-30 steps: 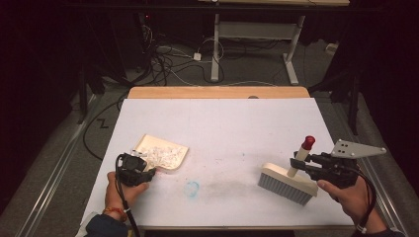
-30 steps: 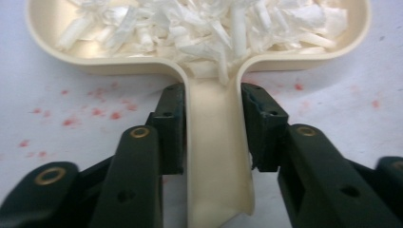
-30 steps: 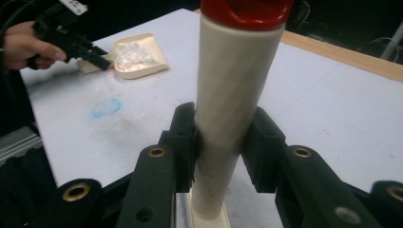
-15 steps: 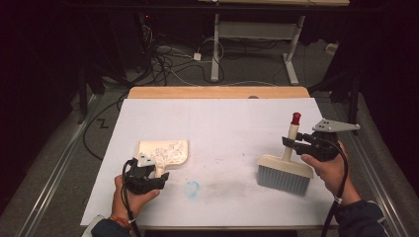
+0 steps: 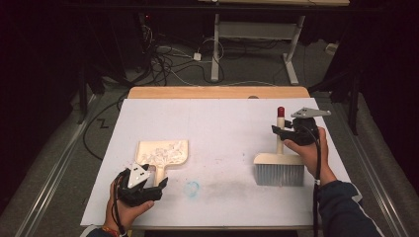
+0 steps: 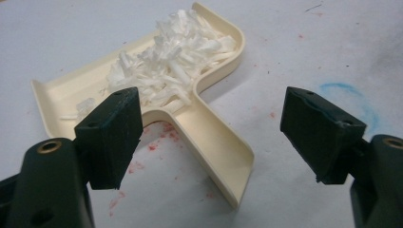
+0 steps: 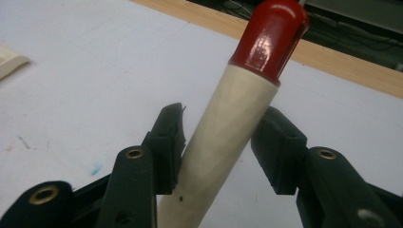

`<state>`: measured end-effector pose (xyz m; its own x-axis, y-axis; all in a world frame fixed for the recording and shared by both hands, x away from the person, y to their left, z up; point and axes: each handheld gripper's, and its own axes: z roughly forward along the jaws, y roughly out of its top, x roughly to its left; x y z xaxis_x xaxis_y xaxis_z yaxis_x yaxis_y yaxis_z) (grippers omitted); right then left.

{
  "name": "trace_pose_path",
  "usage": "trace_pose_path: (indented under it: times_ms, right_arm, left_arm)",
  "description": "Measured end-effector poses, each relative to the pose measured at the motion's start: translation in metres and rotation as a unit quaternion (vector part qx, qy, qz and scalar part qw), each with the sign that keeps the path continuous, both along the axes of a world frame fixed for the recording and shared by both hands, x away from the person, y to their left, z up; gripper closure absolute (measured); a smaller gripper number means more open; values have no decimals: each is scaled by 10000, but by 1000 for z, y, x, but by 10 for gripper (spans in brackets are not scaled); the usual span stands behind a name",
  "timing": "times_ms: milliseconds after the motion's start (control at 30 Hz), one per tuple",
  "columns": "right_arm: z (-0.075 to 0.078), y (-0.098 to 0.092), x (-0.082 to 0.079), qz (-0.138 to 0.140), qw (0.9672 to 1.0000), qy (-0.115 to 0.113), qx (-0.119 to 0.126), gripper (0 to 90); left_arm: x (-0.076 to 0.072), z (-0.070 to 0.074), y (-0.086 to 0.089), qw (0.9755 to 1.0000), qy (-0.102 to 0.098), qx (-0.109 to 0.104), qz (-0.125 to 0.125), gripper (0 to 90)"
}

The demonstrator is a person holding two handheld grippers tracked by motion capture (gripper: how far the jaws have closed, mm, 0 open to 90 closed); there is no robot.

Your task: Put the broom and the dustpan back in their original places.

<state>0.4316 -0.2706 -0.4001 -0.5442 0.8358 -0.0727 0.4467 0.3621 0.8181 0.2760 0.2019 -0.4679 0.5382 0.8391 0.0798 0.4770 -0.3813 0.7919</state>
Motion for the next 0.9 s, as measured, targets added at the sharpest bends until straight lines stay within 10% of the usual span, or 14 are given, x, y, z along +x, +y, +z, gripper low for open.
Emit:
trace_pose_path:
  times_ms: [900]
  right_arm:
    - [-1,7,-18,-216,9961,-837,167,410]
  left_arm:
    - [-3,-6,-11,9982,-293,334,-400,205]
